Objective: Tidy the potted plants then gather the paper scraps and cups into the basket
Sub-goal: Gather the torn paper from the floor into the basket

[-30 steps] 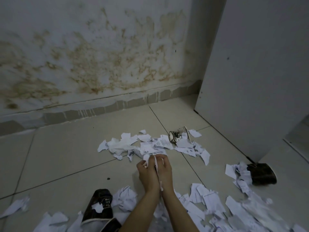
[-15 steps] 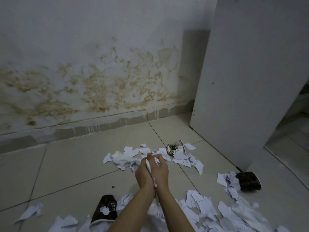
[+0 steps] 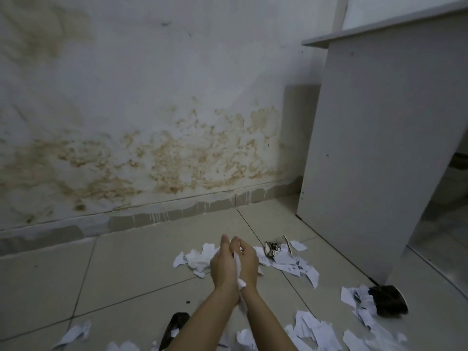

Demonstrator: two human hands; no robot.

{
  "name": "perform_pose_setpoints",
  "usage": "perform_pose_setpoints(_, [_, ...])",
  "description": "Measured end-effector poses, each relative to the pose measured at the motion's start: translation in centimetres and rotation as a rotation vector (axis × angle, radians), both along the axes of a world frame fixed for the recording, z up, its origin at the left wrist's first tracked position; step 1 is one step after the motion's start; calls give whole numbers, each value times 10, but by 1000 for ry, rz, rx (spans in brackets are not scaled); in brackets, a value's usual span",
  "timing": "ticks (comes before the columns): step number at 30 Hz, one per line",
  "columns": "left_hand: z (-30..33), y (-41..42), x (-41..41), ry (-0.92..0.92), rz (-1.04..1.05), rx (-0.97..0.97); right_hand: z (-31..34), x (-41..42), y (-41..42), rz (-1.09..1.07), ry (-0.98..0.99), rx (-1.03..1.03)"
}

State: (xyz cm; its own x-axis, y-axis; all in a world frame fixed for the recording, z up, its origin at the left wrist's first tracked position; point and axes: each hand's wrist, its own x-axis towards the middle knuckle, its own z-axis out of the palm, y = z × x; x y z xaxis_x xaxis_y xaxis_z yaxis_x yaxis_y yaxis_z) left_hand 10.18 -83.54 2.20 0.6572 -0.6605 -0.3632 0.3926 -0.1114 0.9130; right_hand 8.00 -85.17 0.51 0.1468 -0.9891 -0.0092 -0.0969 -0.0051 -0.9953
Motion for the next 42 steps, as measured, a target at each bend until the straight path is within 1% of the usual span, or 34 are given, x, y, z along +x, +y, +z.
perform_pose_setpoints(1, [2, 2, 3, 39, -5, -22, 3, 4, 0, -8, -11, 7])
perform_pose_setpoints(3, [7, 5, 15, 59, 46, 14, 10, 14, 4, 14, -6, -1])
perform_pose_setpoints(8, [15, 16, 40, 130, 167, 15, 28, 40, 17, 106, -27, -53])
perform_pose_setpoints(13, [35, 43, 75, 72, 310, -30, 46, 72, 45, 273, -63, -92])
perform_pose_setpoints(17, [48, 73, 111, 10, 444, -59, 56, 105, 75, 470, -121, -40])
perform_pose_setpoints(21, [57, 109, 147, -48, 598, -43, 61, 139, 111, 599, -141, -71])
perform_pose_setpoints(26, [72, 162, 198, -24, 785, -8, 77, 185, 161, 703, -249, -77])
perform_pose_setpoints(29, [79, 201, 230, 8, 918, -58, 84, 215, 198, 819, -298, -72])
perform_pose_setpoints(32, [75, 242, 261, -36, 1020, -98, 81, 245, 237, 950, -321, -70])
perform_pose_setpoints(35, [58, 281, 286, -98, 1057, -73, 65, 267, 267, 1111, -237, -52])
perform_pose_setpoints(38, [34, 309, 304, -168, 969, 89, 50, 286, 281, 1216, -56, -7])
perform_pose_setpoints(39, [28, 317, 309, -209, 925, 155, 48, 291, 283, 1239, 60, -11])
perform_pose_setpoints(40, [22, 325, 314, -266, 871, 252, 45, 296, 283, 1260, 215, -54])
perform_pose_setpoints(42, [12, 341, 325, -412, 668, 516, 39, 302, 280, 1285, 550, -214])
